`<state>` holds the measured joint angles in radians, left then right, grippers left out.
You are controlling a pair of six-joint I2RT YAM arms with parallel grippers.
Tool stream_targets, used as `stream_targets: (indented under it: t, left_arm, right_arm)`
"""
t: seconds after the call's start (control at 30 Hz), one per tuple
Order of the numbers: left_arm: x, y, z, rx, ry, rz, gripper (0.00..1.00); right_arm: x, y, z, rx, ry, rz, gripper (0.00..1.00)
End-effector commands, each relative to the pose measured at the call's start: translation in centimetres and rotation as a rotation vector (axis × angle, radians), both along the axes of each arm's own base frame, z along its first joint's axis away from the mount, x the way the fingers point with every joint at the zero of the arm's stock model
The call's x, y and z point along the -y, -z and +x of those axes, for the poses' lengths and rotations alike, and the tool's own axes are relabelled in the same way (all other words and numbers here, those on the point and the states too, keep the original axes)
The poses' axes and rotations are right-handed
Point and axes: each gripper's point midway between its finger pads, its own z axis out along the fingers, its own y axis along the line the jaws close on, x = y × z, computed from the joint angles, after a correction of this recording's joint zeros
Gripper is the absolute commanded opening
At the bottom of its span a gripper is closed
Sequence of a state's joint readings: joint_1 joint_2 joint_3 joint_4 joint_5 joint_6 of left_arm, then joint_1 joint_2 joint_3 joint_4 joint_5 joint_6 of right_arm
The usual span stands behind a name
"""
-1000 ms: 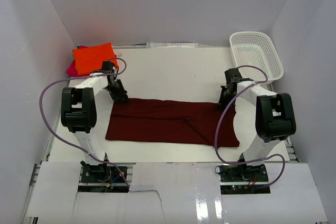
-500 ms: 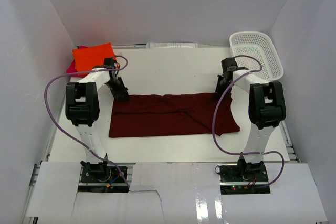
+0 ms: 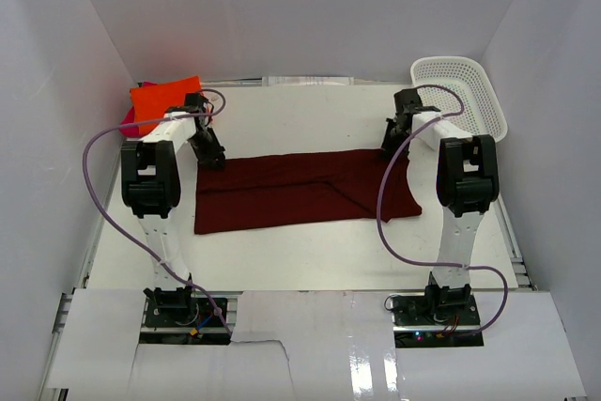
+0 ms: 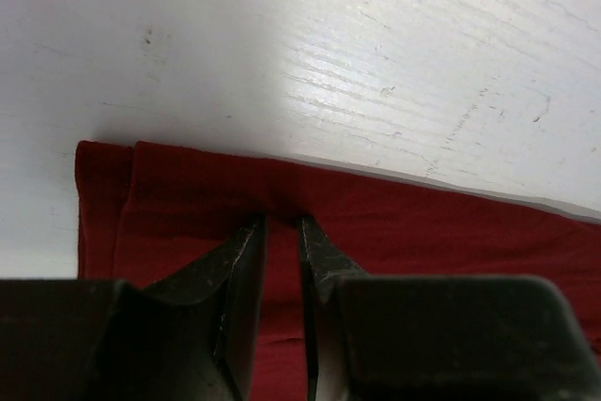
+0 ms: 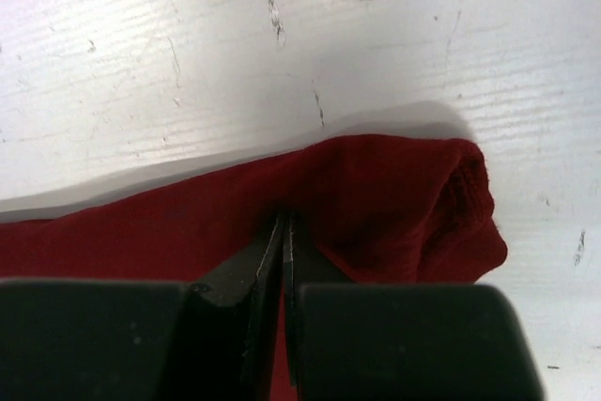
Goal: Fold and stack the t-shirts
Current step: Fold the other side of the tshirt into a rectangle
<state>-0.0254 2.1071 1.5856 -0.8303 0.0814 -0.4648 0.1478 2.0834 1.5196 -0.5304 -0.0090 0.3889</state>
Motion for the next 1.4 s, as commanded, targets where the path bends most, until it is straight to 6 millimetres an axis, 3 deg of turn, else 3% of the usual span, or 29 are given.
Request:
stream_targets:
  t: [0.0,0.13,0.2,0.33,0.37,0.43,0.5,0.57,0.63,0.73,0.8,0.93,0.97,1.17,1.37]
  left_arm:
    - [-3.0,1.5,0.2,-0.015,-0.040,0.116,0.32]
    - [-2.6,0.6,0.6,0.008,-0.039,0.089,0.33]
    - [-2.4,-0.3,1.0,0.027,-0.043,0.080,0.34]
    - [-2.5,-3.9,2.5,0.096,-0.056,0.088,0.38]
    - [-2.4,-4.6,2.7,0.107,-0.056,0.089,0.39]
    - [-2.3,-6.4,2.8,0.130,-0.054,0.086,0.41]
    - [-1.7,-8.5,3.1,0.172,-0.044,0.072,0.42]
    - [0.6,-10.2,3.1,0.206,-0.003,-0.004,0.44]
    - [4.0,-12.4,2.9,0.261,0.069,-0.063,0.45]
    - [7.7,-14.1,2.9,0.295,0.136,-0.090,0.46]
    - [11.1,-14.6,2.7,0.301,0.181,-0.123,0.46]
    - [16.1,-13.2,2.3,0.255,0.252,-0.195,0.45]
    - [17.7,-12.0,1.8,0.224,0.281,-0.209,0.45]
    - [21.8,-10.6,1.2,0.189,0.339,-0.262,0.45]
    - [23.8,-8.9,0.5,0.154,0.370,-0.282,0.45]
  right_arm:
    - [1.6,2.1,0.0,-0.044,0.011,-0.057,0.08]
    - [1.1,1.1,0.7,-0.025,-0.007,-0.037,0.08]
    - [0.3,-0.5,1.4,0.014,-0.030,0.006,0.09]
    - [-0.4,-3.9,2.0,0.094,-0.050,0.041,0.14]
    - [-0.5,-5.2,2.0,0.122,-0.057,0.050,0.18]
    - [-0.8,-6.0,1.4,0.134,-0.071,0.064,0.22]
    - [-1.3,-8.0,0.8,0.173,-0.096,0.078,0.39]
    - [-2.4,-9.4,-0.6,0.218,-0.141,0.104,0.52]
    - [-4.2,-10.2,-1.8,0.237,-0.205,0.145,0.58]
    - [-5.5,-10.0,-3.6,0.217,-0.263,0.185,0.57]
    - [-6.6,-9.0,-4.6,0.180,-0.307,0.236,0.51]
    - [-7.9,-6.8,-5.6,0.126,-0.367,0.281,0.46]
    - [-8.3,-6.3,-5.9,0.113,-0.382,0.293,0.46]
    - [-9.5,-4.0,-6.5,0.072,-0.419,0.328,0.47]
    - [-10.7,-2.4,-6.8,0.048,-0.448,0.341,0.47]
